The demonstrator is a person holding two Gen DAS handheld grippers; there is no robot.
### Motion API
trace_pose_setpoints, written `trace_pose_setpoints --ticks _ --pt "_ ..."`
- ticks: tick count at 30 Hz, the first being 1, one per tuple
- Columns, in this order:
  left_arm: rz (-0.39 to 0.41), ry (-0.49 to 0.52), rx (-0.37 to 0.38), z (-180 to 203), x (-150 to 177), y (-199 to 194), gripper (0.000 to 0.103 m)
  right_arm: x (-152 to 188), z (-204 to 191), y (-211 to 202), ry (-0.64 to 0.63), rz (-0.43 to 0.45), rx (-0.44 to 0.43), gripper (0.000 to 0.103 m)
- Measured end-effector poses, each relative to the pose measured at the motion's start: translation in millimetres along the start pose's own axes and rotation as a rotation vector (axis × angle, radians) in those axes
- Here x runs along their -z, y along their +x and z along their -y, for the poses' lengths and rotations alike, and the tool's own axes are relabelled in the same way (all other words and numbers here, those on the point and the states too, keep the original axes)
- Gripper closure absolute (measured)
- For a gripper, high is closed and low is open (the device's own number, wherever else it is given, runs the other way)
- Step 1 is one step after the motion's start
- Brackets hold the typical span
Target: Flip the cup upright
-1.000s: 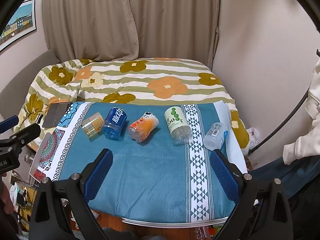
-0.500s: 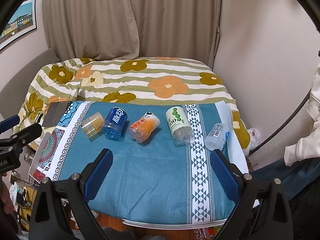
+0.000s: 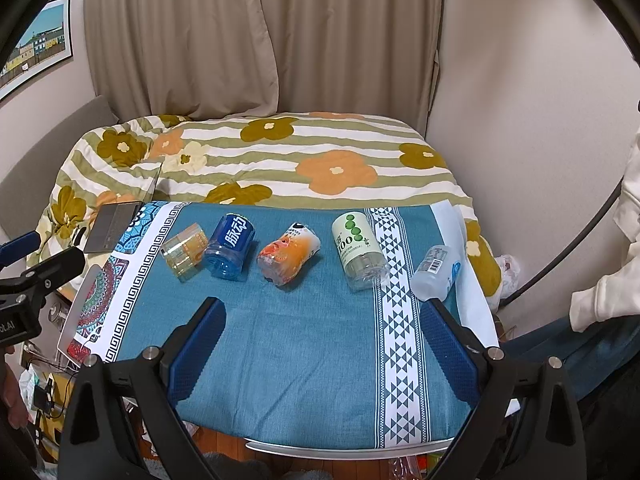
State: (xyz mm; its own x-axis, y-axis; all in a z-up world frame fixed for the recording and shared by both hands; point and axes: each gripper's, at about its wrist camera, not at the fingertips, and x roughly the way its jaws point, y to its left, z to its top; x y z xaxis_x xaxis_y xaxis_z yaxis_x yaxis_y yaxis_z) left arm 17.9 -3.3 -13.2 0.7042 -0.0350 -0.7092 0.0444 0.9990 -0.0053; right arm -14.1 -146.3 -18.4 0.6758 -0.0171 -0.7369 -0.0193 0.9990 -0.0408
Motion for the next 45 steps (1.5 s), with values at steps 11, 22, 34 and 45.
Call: trace_pose_setpoints --ticks 11,22,34,45 --pt "-0.003 -0.002 0.001 -1.6 -1.4 -1.1 0.000 -1.4 1.1 0.8 -0.001 -0.003 -0.003 0.006" --pt "-0.005 -0.011 -0.013 0.7 -3.9 -9.5 0.000 -1.9 3.0 0.4 0.000 -0.004 -0.004 0.006" --pt "-0.013 -0.069 -0.053 14.7 -2.4 -16.0 0.000 -5.8 15.1 -2.8 -0.015 -0.003 -0.034 0.006" --pt "-0.056 -0.084 -0.041 25.9 -18.4 3.1 0.000 -11.2 39.8 9.4 0.008 -0.020 -0.055 0.006"
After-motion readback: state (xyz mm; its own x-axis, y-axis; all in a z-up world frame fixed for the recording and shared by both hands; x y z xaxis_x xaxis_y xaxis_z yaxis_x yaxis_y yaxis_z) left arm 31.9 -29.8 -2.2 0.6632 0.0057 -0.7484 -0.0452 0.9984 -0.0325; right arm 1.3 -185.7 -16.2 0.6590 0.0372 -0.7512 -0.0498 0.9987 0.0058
